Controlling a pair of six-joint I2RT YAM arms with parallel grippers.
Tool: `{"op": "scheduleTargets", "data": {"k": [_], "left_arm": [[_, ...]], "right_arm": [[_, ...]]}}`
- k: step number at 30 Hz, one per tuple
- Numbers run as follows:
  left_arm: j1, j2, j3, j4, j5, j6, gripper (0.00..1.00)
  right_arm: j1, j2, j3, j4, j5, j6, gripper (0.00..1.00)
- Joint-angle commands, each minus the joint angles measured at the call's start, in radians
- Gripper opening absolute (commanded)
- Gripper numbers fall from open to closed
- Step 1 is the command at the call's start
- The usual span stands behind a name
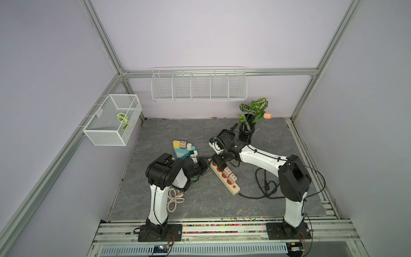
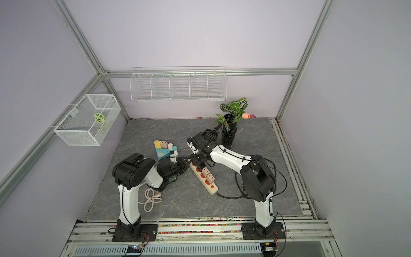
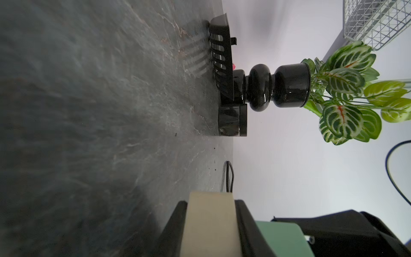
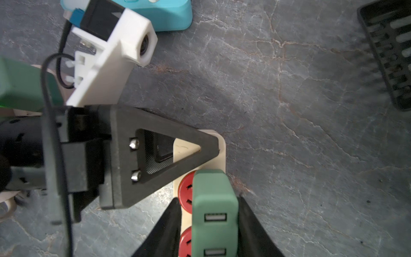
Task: Pull the plug off the socket
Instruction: Remove the plug from the socket.
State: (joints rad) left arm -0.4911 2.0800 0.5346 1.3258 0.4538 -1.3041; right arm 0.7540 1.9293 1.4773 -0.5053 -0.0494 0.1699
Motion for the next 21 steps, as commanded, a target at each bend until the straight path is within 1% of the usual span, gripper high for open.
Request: {"op": "scheduleTargets", "data": {"k": [1,5,8,9,10,11,12,13,14,15,18,21], "left_arm": [[-0.006,0.035,-0.007,0.023,0.018,0.067,0.00],[-0.006,0.048,0.007,0.028,0.031,0.056,0.00],[-0.008,0.046,0.008,0.031,0.032,0.055,0.00],[-0.007,0.045,0.010,0.026,0.034,0.055,0.00],[-0.007,0.043,0.011,0.023,0.035,0.056,0.00],[-0.007,0.040,0.012,0.019,0.035,0.058,0.00],[-0.007,0.037,0.012,0.014,0.033,0.060,0.00],[-0.008,0.034,0.012,0.003,0.027,0.065,0.00],[-0.008,0.031,0.013,-0.015,0.021,0.069,0.00],[-0.008,0.027,0.015,-0.044,0.016,0.079,0.00],[-0.010,0.015,0.038,-0.185,-0.011,0.129,0.00],[-0.017,0.029,0.038,-0.212,-0.034,0.142,0.00]], "right_arm": [[-0.005,0.025,0.022,-0.013,-0.056,0.021,0.38],[-0.021,0.051,0.043,-0.029,-0.073,0.024,0.40],[-0.033,0.062,0.047,-0.038,-0.087,0.028,0.40],[-0.036,0.064,0.049,-0.041,-0.095,0.027,0.39],[-0.036,0.062,0.052,-0.047,-0.092,0.026,0.37],[-0.036,0.055,0.050,-0.045,-0.090,0.023,0.32],[-0.036,0.045,0.046,-0.042,-0.095,0.017,0.25],[-0.037,0.037,0.045,-0.042,-0.090,0.014,0.14],[-0.036,0.025,0.044,-0.041,-0.087,0.011,0.05],[-0.036,0.013,0.046,-0.043,-0.091,0.007,0.00],[-0.037,-0.011,0.080,-0.066,-0.146,-0.019,0.00],[-0.037,-0.006,0.146,-0.134,-0.144,-0.036,0.00]]}}
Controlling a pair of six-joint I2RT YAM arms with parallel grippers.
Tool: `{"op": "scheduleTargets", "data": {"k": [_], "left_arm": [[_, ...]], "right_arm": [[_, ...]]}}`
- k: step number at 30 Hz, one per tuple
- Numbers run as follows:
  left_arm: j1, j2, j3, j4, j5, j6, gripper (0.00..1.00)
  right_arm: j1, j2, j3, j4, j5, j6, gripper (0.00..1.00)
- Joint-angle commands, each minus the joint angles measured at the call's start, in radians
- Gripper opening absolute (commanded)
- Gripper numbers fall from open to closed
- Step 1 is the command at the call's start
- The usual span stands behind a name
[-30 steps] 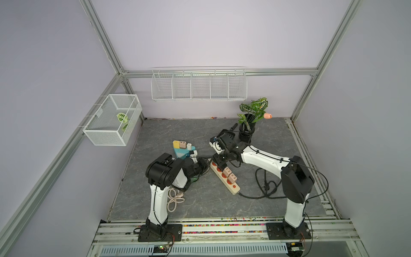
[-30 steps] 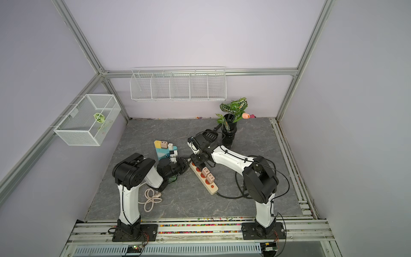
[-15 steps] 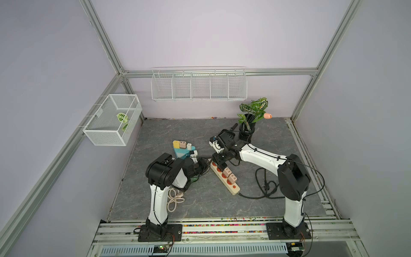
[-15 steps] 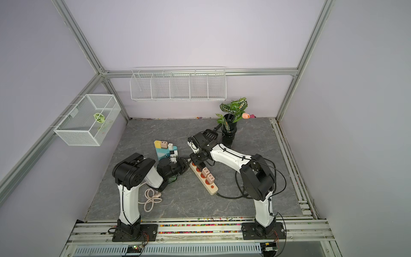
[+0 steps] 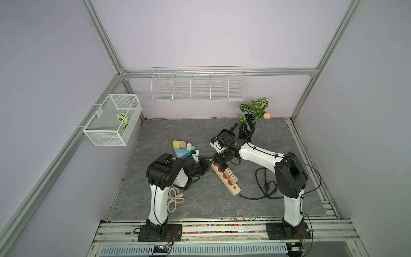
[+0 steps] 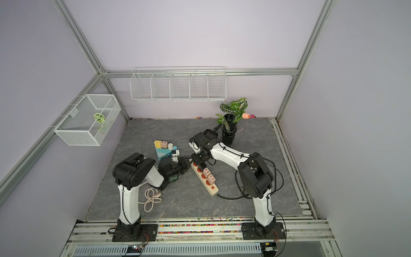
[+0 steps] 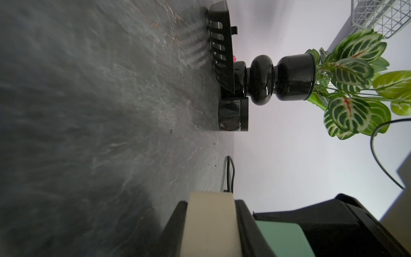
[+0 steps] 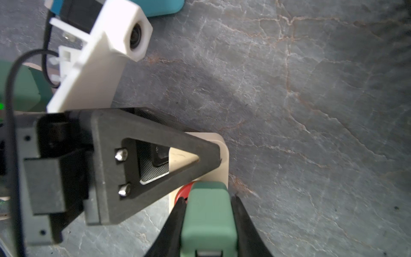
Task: Pull the plug off the socket
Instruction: Remove the plug from the socket.
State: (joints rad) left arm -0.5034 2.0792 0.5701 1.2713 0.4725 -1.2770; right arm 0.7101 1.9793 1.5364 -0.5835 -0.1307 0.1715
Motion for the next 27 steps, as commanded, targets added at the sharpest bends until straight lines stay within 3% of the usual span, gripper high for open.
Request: {"op": "scheduleTargets", "data": {"k": [1,9,14,19,24,27], "left_arm": [[-0.007,0.038,0.008,-0.169,-0.052,0.118,0.00],[-0.023,0.045,0.025,-0.265,-0.081,0.177,0.00],[-0.023,0.061,0.046,-0.324,-0.083,0.214,0.00],[-0.024,0.096,0.047,-0.317,-0.081,0.195,0.00],[-0.023,0.097,0.043,-0.306,-0.080,0.209,0.00],[-0.024,0.083,0.036,-0.311,-0.083,0.230,0.00]], "right_arm": [[0.005,-0.046,0.113,-0.084,-0.057,-0.041,0.00],[-0.022,0.065,0.307,-0.315,-0.063,-0.063,0.00],[-0.044,0.021,0.290,-0.284,-0.083,-0.049,0.00],[-0.022,-0.078,0.131,-0.129,-0.106,-0.123,0.00],[-0.035,-0.018,0.265,-0.252,-0.053,-0.115,0.00],[-0.107,0.007,0.295,-0.252,-0.185,-0.050,0.00]]}}
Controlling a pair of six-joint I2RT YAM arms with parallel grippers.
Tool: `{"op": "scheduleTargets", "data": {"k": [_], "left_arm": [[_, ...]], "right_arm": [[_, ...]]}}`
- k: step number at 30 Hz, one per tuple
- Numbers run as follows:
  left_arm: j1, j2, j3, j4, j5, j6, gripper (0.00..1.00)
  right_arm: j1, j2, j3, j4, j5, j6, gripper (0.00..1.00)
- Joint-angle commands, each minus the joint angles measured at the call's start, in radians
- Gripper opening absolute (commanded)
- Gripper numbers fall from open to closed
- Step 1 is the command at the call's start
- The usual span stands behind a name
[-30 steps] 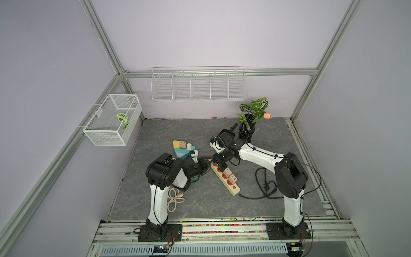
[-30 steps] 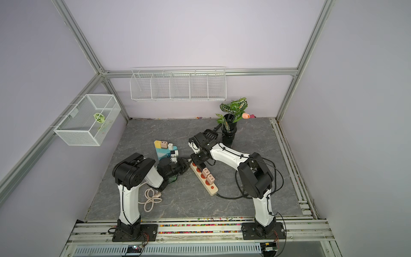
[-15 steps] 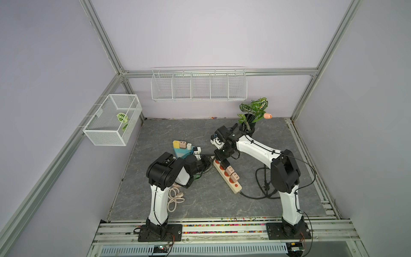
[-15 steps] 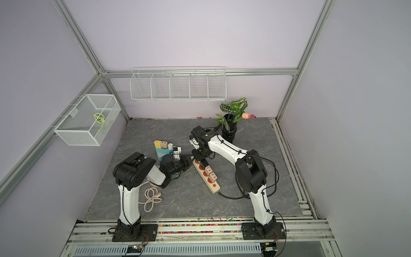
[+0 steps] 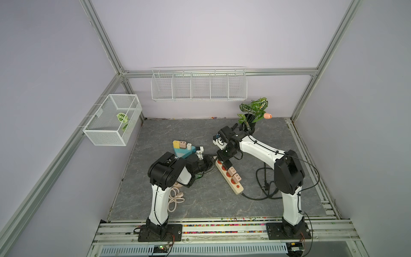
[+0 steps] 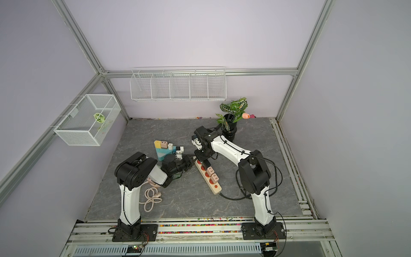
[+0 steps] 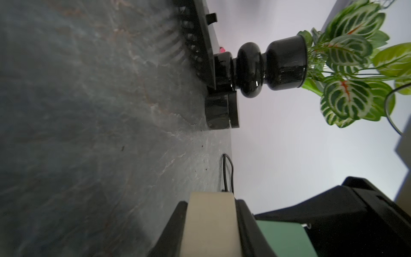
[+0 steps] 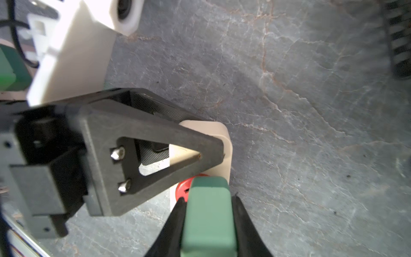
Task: Pull the plug off the socket
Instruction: Remove the plug from the socket.
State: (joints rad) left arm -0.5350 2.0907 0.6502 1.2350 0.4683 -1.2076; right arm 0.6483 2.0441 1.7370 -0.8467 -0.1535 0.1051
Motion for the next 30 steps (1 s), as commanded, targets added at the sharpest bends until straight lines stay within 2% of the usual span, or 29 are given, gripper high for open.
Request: {"op": "scheduleTargets", "data": {"k": [1,5,8,13,17,20,25,30], "left_arm": [[0.009,0.064,-0.044,-0.291,-0.083,0.171,0.00],[0.009,0.068,-0.050,-0.301,-0.083,0.188,0.00],[0.007,0.084,-0.039,-0.306,-0.073,0.182,0.00],[0.007,0.082,-0.039,-0.323,-0.083,0.187,0.00],[0.007,0.087,-0.035,-0.338,-0.084,0.194,0.00],[0.007,0.088,-0.034,-0.348,-0.090,0.203,0.00],[0.007,0.107,-0.032,-0.322,-0.080,0.194,0.00],[0.007,0.108,-0.028,-0.336,-0.075,0.203,0.00]], "right_arm": [[-0.071,-0.050,0.099,0.008,-0.216,0.031,0.00],[-0.082,-0.038,0.104,-0.040,-0.204,0.003,0.00],[-0.004,-0.027,0.134,-0.113,-0.094,-0.047,0.00],[0.038,-0.087,0.082,-0.073,0.053,-0.044,0.00],[0.038,-0.107,0.107,-0.091,0.079,-0.036,0.00],[0.013,-0.122,0.113,-0.072,0.036,0.001,0.00],[-0.052,-0.121,0.107,-0.029,-0.103,0.026,0.00],[-0.081,-0.099,0.112,-0.048,-0.125,0.009,0.00]]}}
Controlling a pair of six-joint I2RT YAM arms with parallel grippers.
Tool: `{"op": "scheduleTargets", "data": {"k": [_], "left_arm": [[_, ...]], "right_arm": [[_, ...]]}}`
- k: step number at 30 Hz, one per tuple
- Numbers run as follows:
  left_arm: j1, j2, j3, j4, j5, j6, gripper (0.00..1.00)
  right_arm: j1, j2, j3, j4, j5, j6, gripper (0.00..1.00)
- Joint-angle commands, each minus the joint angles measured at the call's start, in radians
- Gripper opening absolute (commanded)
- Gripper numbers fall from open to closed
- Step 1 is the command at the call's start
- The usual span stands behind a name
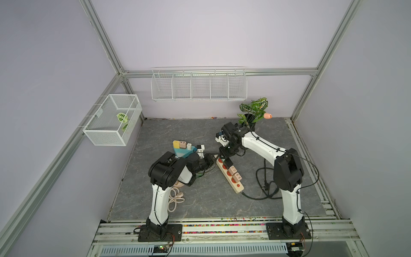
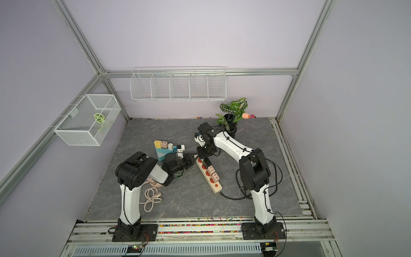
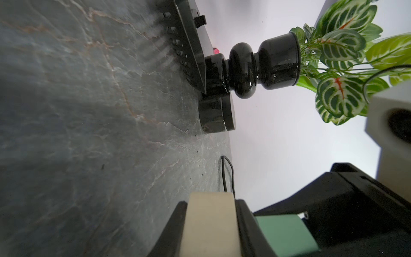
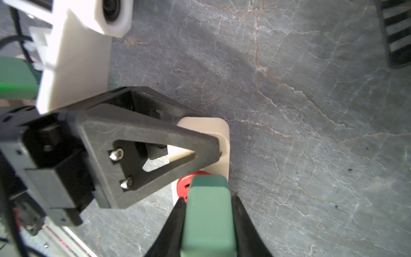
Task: Pull the plug off the socket
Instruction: Remove the plug from the socket.
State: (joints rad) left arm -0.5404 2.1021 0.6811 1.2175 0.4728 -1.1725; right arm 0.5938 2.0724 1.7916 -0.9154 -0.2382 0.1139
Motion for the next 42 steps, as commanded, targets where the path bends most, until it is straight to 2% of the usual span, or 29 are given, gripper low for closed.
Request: {"op": "scheduleTargets", "data": {"k": [1,3,8,12,18,24,30,35,38,42], "left_arm": [[0.013,0.096,-0.057,-0.326,-0.081,0.171,0.00],[0.012,0.095,-0.055,-0.334,-0.083,0.172,0.00],[0.013,0.095,-0.030,-0.394,-0.096,0.189,0.00],[0.012,0.098,-0.031,-0.407,-0.096,0.198,0.00],[0.013,0.086,-0.040,-0.377,-0.078,0.199,0.00],[0.012,0.053,-0.035,-0.380,-0.056,0.200,0.00],[0.010,0.017,-0.012,-0.394,-0.017,0.206,0.00],[0.000,-0.011,0.002,-0.402,-0.002,0.206,0.00],[-0.004,-0.031,0.021,-0.416,0.006,0.204,0.00],[-0.011,-0.067,0.041,-0.453,0.006,0.213,0.00]], "right_arm": [[-0.023,-0.126,0.061,0.015,-0.041,-0.003,0.00],[0.003,-0.129,0.066,0.008,-0.024,-0.014,0.00],[0.125,-0.089,0.174,-0.095,0.121,-0.039,0.00],[0.114,-0.084,0.246,-0.157,0.262,-0.015,0.00],[0.080,-0.108,0.240,-0.184,0.260,-0.018,0.00],[0.046,-0.216,0.058,-0.080,0.281,0.029,0.00],[-0.059,-0.364,-0.253,0.105,0.226,0.103,0.00],[-0.087,-0.432,-0.467,0.246,0.195,0.161,0.08],[-0.117,-0.453,-0.564,0.319,0.199,0.198,0.17],[-0.161,-0.471,-0.673,0.412,0.175,0.235,0.21]]}}
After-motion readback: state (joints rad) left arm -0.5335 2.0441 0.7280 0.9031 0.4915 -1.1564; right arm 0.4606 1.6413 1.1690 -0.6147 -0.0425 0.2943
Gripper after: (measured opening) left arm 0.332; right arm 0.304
